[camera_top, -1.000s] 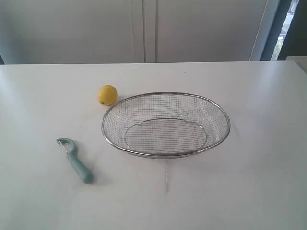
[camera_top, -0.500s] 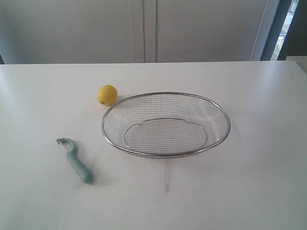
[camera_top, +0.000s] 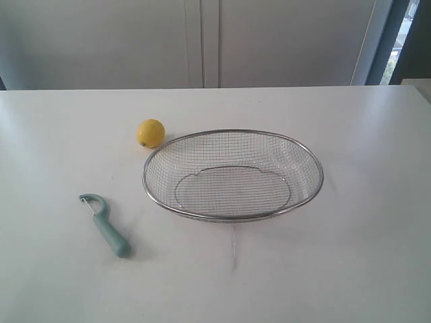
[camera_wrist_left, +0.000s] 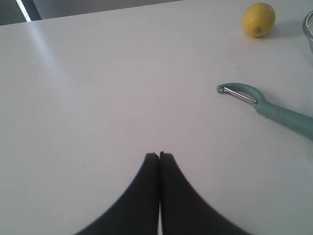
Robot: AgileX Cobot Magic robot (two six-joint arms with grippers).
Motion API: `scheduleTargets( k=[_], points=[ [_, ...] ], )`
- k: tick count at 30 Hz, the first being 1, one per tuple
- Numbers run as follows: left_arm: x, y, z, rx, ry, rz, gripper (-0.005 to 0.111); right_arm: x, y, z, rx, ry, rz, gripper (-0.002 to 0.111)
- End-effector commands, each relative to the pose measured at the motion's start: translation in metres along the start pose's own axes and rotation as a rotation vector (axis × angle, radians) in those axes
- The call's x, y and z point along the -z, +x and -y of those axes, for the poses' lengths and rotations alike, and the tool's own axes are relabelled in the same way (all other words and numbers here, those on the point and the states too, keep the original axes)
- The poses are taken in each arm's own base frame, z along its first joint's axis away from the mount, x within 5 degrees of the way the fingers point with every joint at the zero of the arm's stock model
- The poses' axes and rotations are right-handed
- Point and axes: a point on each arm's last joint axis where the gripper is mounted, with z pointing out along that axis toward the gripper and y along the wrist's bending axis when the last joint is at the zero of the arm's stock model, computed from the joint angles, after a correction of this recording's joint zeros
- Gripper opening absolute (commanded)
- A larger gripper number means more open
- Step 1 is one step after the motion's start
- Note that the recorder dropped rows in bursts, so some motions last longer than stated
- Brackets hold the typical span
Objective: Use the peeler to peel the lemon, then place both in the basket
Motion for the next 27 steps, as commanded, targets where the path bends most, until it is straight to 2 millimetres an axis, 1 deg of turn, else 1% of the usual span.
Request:
scheduleTargets(
  k=[1, 5, 17, 27],
  points=[
    [0.0, 0.0, 0.001, 0.006, 0.007, 0.005, 0.0, 0.0, -0.002, 0.0, 0.013, 0.0, 0.043, 0.0],
    [0.0, 0.0, 0.001, 0.006, 0.007, 0.005, 0.0, 0.0, -0.009, 0.0, 0.013, 0.001, 0.118, 0.0],
    [0.0, 0.0, 0.001, 0.006, 0.007, 0.005, 0.0, 0.009, -0.038, 0.001, 0.016, 0.008, 0.455, 0.0],
    [0.0, 0.0, 0.001, 0.006, 0.007, 0.005, 0.0, 0.01, -0.04, 0.001, -0.013, 0.003, 0.474, 0.0]
  ],
)
